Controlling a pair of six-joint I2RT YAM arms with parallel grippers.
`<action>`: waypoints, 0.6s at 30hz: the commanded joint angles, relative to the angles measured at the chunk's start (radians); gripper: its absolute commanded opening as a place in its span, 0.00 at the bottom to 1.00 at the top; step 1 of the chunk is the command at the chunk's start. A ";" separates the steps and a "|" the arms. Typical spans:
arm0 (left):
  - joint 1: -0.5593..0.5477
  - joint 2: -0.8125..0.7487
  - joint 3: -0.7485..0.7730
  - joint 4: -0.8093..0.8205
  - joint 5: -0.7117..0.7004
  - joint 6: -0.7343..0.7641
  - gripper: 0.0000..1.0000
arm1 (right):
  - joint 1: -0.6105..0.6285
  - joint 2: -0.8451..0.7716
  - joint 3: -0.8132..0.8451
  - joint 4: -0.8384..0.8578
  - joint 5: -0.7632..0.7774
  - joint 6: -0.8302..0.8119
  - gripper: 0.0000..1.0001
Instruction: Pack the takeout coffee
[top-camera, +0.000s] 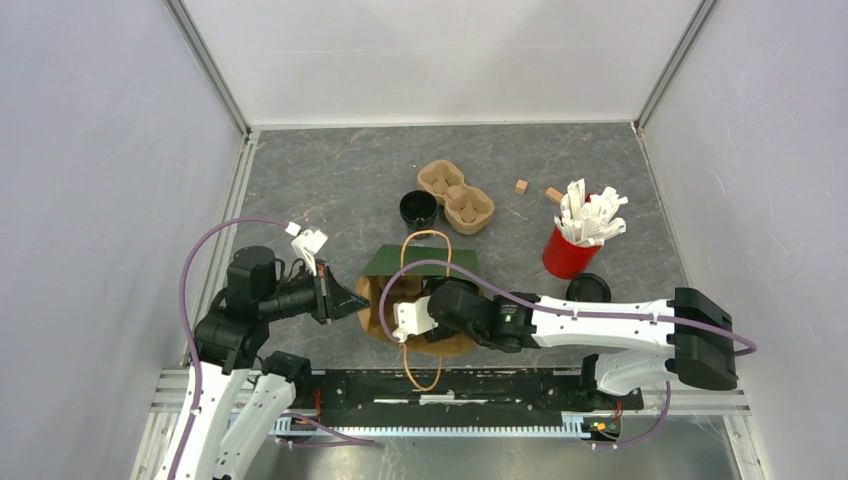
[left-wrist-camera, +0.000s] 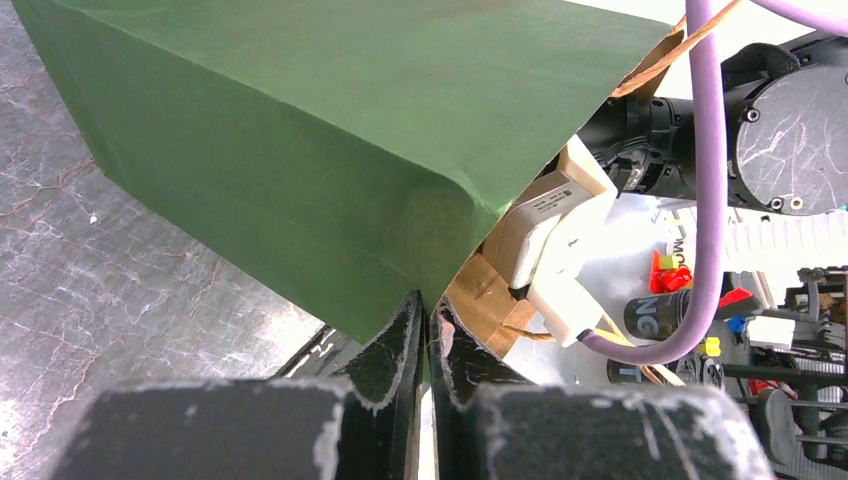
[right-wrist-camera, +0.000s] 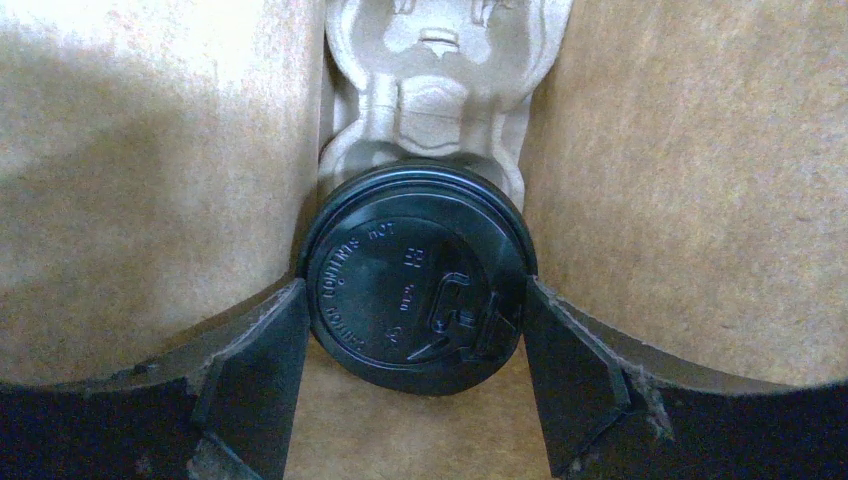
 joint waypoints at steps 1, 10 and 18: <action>-0.001 0.003 0.001 0.049 0.024 -0.039 0.11 | -0.025 -0.001 -0.018 0.031 -0.012 -0.010 0.61; -0.001 0.001 0.000 0.049 0.027 -0.047 0.11 | -0.047 0.015 -0.029 0.050 -0.023 -0.010 0.61; -0.001 -0.014 -0.008 0.049 0.027 -0.059 0.10 | -0.056 0.023 -0.047 0.062 -0.018 0.001 0.62</action>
